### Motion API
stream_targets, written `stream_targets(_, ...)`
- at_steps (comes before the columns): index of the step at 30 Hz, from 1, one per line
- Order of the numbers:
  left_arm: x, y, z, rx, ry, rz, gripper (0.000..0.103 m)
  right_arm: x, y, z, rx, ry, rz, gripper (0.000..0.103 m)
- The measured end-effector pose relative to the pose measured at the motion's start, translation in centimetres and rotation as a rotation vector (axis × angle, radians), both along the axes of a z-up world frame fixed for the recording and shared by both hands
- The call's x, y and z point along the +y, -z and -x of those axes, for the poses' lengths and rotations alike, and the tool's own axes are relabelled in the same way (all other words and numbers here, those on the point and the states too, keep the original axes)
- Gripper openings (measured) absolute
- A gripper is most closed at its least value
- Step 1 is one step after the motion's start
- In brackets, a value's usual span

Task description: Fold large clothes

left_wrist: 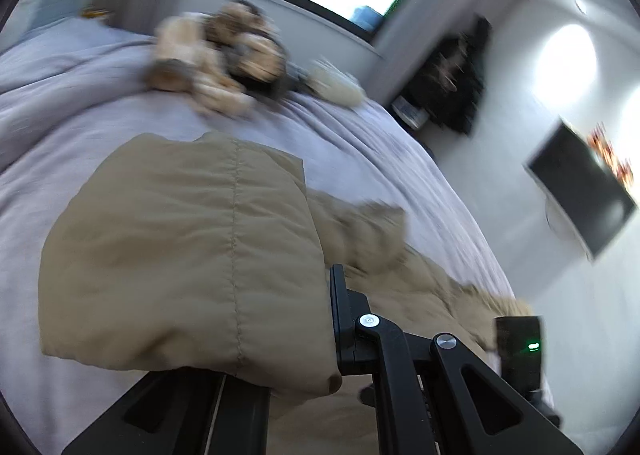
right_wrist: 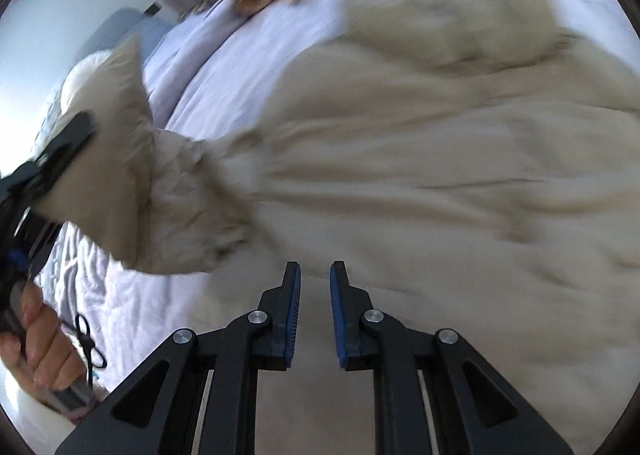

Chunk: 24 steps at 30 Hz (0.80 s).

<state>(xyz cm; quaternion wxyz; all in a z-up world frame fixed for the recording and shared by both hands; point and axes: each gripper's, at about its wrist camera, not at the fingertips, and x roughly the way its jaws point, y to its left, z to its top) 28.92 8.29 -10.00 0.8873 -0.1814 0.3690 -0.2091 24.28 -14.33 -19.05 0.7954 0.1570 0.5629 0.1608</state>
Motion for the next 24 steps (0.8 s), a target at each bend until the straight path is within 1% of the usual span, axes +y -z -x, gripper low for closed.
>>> stream_targets(1, -2.5, 0.2, -0.3, 0.007, 0.027, -0.032, 0.009, -1.9, -0.3, 0.6, 0.002, 0.023, 0.006, 0.016)
stream_targets(2, -5.4, 0.6, -0.7, 0.012, 0.056, -0.077, 0.009, -3.8, -0.5, 1.0, 0.006, 0.051, 0.015, 0.016)
stream_targets(3, -7.8, 1.2, -1.0, 0.019, 0.080, -0.122, 0.009, -6.7, -0.7, 1.8, 0.010, 0.089, 0.032, 0.016)
stream_targets(4, -10.4, 2.2, -1.1, 0.033, 0.104, -0.178, 0.009, -8.6, -1.0, 1.9, 0.013, 0.114, 0.043, 0.016)
stream_targets(6, -14.3, 3.8, -1.2, 0.066, 0.134, -0.258, 0.009, -13.0, -1.2, 3.1, 0.023, 0.173, 0.059, 0.016)
stream_targets(7, -15.9, 4.5, -1.0, 0.078, 0.146, -0.291, 0.009, -14.6, -1.2, 3.5, 0.028, 0.193, 0.062, 0.016)
stream_targets(9, -18.6, 6.1, -0.5, 0.086, 0.156, -0.390, 0.009, -17.3, -1.2, 4.2, 0.043, 0.229, 0.065, 0.016)
stream_targets(10, -18.8, 7.1, -0.2, 0.091, 0.160, -0.419, 0.009, -18.7, -1.2, 4.5, 0.052, 0.243, 0.061, 0.016)
stream_targets(13, -21.1, 9.1, 0.8, 0.092, 0.159, -0.549, 0.010, -21.1, -0.6, 5.5, 0.069, 0.266, 0.047, 0.016)
stream_targets(15, -21.7, 9.5, 1.3, 0.090, 0.152, -0.592, 0.010, -22.2, -0.3, 5.6, 0.076, 0.270, 0.036, 0.016)
stream_targets(16, -22.0, 9.7, 1.6, 0.087, 0.144, -0.609, 0.015, -22.3, -0.1, 5.5, 0.080, 0.270, 0.030, 0.016)
stream_targets(17, -22.1, 9.6, 1.8, 0.088, 0.141, -0.614, 0.045, -22.5, 0.1, 5.4, 0.082, 0.269, 0.026, 0.016)
stream_targets(18, -22.0, 9.5, 2.0, 0.087, 0.137, -0.609, 0.069, -22.8, 0.3, 5.3, 0.083, 0.266, 0.023, 0.016)
stream_targets(19, -22.2, 9.2, 2.2, 0.067, 0.118, -0.609, 0.095, -22.9, 0.5, 5.2, 0.082, 0.261, 0.022, 0.016)
stream_targets(20, -22.1, 8.7, 2.7, 0.035, 0.107, -0.606, 0.096, -22.9, 0.7, 5.1, 0.082, 0.257, 0.024, 0.016)
stream_targets(21, -22.1, 8.5, 2.9, 0.024, 0.115, -0.607, 0.096, -23.0, 0.9, 5.2, 0.081, 0.255, 0.026, 0.017)
stream_targets(23, -21.7, 8.2, 3.6, 0.029, 0.132, -0.624, 0.096, -22.9, 1.2, 5.2, 0.083, 0.257, 0.025, 0.017)
stream_targets(24, -21.1, 7.8, 4.4, 0.021, 0.127, -0.615, 0.096, -22.5, 1.1, 5.0, 0.081, 0.257, 0.029, 0.017)
